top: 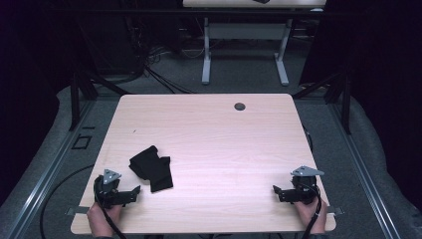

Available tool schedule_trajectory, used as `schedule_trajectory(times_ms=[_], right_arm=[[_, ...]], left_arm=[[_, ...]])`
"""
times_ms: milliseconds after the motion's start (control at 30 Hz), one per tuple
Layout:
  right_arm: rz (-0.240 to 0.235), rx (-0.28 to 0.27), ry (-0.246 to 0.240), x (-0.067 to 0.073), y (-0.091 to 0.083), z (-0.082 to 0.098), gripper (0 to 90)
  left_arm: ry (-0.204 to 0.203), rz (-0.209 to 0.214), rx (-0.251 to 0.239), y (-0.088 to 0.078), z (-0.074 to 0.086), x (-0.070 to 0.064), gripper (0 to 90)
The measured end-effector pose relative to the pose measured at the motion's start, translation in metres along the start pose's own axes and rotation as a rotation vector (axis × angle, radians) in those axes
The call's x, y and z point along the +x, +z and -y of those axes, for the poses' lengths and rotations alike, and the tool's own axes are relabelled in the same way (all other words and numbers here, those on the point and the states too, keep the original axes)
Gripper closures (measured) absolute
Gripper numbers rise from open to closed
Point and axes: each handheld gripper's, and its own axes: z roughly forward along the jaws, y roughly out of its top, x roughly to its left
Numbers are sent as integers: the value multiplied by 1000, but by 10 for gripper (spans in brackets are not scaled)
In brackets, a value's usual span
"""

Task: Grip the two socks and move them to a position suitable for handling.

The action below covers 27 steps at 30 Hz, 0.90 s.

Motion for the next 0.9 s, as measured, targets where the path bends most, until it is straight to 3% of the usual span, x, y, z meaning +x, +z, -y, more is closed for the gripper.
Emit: schedule_trajectory(times_ms=[733, 900], right_arm=[[1, -1, 1, 0, 0, 0, 0], [1, -1, 1, 0, 0, 0, 0]], left_arm=[[-1, 1, 2, 0, 0, 0, 16], [-4, 43, 8, -3, -2, 3, 22]])
